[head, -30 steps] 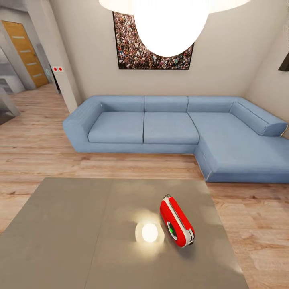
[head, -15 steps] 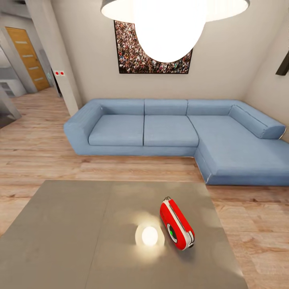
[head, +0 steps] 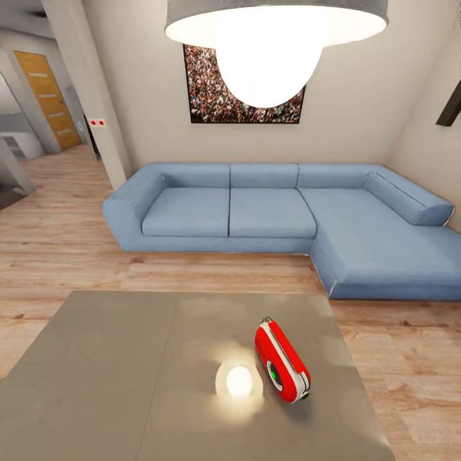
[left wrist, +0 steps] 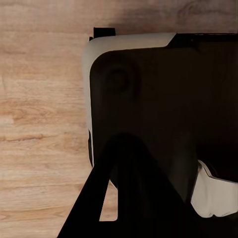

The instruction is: Turn on the radio receiver that's on the table in the living room.

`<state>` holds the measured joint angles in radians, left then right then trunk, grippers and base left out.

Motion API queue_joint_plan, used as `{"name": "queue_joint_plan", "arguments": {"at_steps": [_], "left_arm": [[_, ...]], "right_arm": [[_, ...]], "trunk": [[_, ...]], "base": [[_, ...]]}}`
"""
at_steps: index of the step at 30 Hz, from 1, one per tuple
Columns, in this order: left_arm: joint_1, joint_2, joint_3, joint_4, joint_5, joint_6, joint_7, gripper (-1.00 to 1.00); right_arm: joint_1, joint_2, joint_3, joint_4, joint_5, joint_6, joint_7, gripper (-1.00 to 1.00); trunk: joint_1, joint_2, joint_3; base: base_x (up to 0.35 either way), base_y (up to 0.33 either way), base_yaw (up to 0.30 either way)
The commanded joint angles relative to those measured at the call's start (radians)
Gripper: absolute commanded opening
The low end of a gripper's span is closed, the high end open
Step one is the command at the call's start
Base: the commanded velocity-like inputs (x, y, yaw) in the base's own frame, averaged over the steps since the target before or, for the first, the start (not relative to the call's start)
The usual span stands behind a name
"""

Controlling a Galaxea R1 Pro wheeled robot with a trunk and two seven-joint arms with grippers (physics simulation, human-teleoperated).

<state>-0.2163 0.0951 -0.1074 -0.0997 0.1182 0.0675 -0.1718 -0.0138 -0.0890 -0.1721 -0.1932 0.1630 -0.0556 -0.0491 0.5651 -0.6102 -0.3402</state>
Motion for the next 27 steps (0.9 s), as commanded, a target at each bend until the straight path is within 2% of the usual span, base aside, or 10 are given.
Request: {"name": "queue_joint_plan", "arguments": {"at_steps": [1, 27], "left_arm": [[0.000, 0.000, 0.000, 0.000, 0.000, 0.000, 0.000, -1.00], [0.000, 0.000, 0.000, 0.000, 0.000, 0.000, 0.000, -1.00]], "right_arm": [[0.000, 0.000, 0.000, 0.000, 0.000, 0.000, 0.000, 1.00], [0.000, -0.001, 0.002, 0.000, 0.004, 0.004, 0.011, 1.00]], "trunk": [[0.000, 0.000, 0.000], [0.000, 0.000, 0.001]], "base": [[0.000, 0.000, 0.000], [0.000, 0.000, 0.000]]}}
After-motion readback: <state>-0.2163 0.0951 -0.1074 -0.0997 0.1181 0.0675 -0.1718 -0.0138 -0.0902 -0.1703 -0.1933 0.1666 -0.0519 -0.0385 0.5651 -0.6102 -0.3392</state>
